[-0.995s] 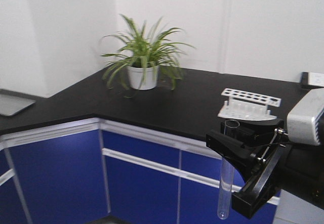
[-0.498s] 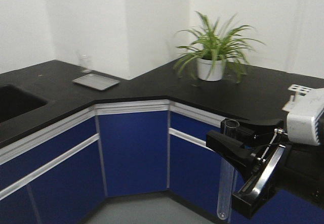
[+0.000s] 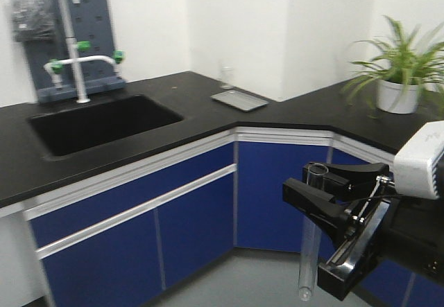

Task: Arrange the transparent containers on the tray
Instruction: 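Drive the base to the yellow tray while holding both tubes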

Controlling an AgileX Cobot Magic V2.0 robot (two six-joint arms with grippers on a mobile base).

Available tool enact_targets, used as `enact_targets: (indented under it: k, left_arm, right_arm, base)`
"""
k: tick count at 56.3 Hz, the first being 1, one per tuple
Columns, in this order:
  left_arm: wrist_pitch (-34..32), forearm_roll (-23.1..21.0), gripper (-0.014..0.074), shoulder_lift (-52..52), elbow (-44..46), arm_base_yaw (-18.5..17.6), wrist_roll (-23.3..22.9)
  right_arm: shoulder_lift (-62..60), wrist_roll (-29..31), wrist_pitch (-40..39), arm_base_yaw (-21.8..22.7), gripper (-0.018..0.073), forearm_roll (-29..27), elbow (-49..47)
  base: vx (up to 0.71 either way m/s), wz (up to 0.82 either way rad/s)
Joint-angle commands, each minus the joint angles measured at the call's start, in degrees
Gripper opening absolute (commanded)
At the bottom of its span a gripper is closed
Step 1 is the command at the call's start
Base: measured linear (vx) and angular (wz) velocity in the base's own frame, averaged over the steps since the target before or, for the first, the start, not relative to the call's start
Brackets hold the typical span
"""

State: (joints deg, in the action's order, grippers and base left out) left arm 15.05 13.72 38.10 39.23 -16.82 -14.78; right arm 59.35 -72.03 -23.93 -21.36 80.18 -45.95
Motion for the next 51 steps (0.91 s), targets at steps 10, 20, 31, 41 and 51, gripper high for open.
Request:
enact_targets:
  k: [10, 20, 31, 41, 51]
  left_arm:
    - [-4.61, -0.28, -0.0003, -0.19, 1.52, -0.36, -0.44]
    - [-4.47, -0.28, -0.0003, -0.19, 1.52, -0.36, -0.44]
    - [-3.84, -0.28, -0.0003, -0.19, 1.52, -0.36, -0.44]
    - [-3.84, -0.28, -0.0003, -0.19, 1.52, -0.36, -0.44]
    - [-3.78, -0.28, -0.0003, -0.19, 1.52, -0.36, -0.44]
  right_arm:
    - [-1.10, 0.24, -0.72, 0.23, -0.0013, -1.50, -1.76]
    - [-1.10, 0.24, -0.72, 0.23, -0.0013, -1.50, -1.76]
    - [-1.10, 0.24, -0.72, 0.23, -0.0013, -1.50, -1.76]
    - [-1.10, 0.24, -0.72, 0.23, -0.0013, -1.50, -1.76]
    - [-1.10, 0.24, -0.72, 0.23, -0.0013, -1.50, -1.76]
  base:
    - [-0.11, 0.50]
    - [-0.04, 0.39]
    - [0.04, 0.31]
    - [0.12, 0.46]
    - [0.19, 0.66]
